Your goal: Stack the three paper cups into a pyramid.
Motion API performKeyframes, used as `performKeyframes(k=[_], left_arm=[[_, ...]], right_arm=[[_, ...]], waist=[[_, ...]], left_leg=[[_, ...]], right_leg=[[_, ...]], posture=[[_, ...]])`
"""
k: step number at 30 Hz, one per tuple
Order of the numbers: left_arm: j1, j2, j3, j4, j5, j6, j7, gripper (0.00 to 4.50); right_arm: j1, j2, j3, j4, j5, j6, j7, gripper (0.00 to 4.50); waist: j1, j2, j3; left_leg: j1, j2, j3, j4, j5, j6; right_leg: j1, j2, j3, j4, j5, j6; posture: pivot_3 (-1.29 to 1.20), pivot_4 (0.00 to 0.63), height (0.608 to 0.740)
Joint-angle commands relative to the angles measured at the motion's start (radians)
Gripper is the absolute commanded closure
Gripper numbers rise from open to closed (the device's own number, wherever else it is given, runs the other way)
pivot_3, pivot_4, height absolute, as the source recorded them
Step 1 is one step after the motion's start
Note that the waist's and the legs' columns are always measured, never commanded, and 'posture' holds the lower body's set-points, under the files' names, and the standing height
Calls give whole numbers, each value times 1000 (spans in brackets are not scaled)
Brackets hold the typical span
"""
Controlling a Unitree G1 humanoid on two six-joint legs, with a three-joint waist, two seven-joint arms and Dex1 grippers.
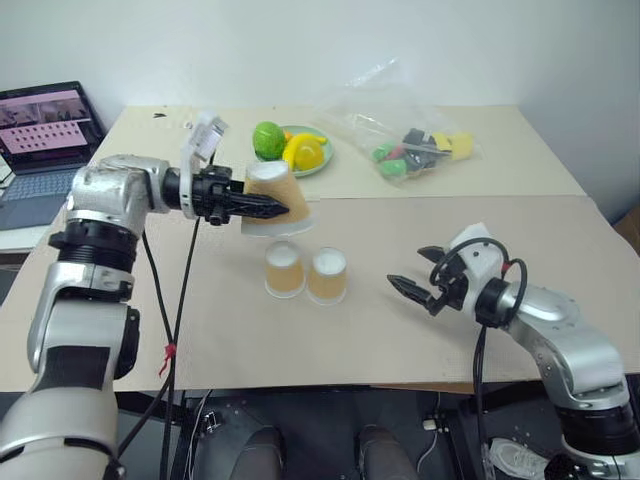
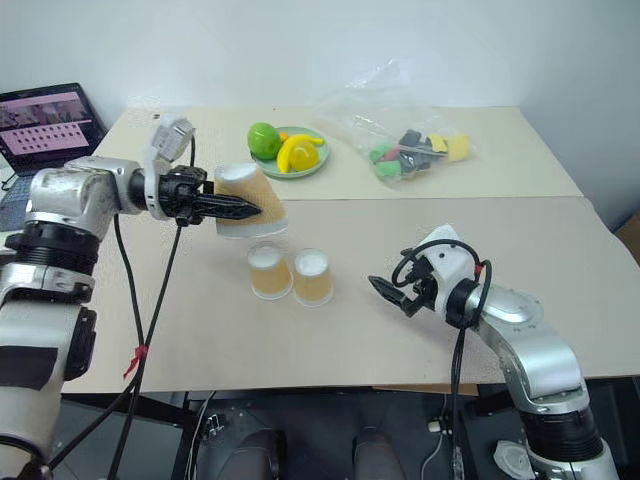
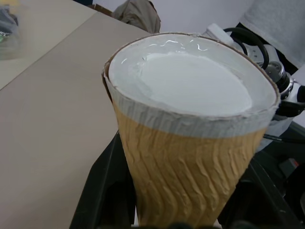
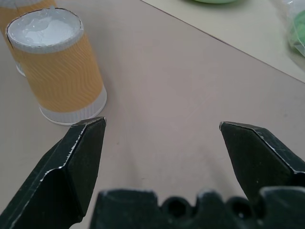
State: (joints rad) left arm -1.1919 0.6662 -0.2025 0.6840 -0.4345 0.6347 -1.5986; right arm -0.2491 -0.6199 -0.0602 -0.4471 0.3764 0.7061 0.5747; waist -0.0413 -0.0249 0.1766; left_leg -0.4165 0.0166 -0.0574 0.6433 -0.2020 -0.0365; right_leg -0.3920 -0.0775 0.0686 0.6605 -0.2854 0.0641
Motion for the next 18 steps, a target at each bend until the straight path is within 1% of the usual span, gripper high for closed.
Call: performKeyframes(k=[1,5,9,18], left_arm=[[-53,-22,-55,22,-1,-79,-16,2568],[-60,-56,-114,76,1,-138,-16,2568],[-50,-52,-191,98,-15,-175,-16,2568],[-58,-65,-220,152,-17,-223,-16,2568]], right_arm=[[20,6,-46,-67,9,-7,-30,0],[41,11,-55,-84,5,-1,-55,0],[56,12,-70,-104,17,7,-70,0],[84,2,-99,-137,37,23,-73,0]], waist=[[1,0,0],[0,0,0],[-4,0,0],[-2,0,0]], left_leg=[[0,0,0,0,0,0],[0,0,0,0,0,0],[0,0,0,0,0,0],[0,0,0,0,0,0]], right_leg=[[0,0,0,0,0,0],[0,0,0,1,0,0],[0,0,0,1,0,0],[0,0,0,2,0,0]], posture=[[0,150,740],[0,150,740],[0,150,740],[0,150,740]])
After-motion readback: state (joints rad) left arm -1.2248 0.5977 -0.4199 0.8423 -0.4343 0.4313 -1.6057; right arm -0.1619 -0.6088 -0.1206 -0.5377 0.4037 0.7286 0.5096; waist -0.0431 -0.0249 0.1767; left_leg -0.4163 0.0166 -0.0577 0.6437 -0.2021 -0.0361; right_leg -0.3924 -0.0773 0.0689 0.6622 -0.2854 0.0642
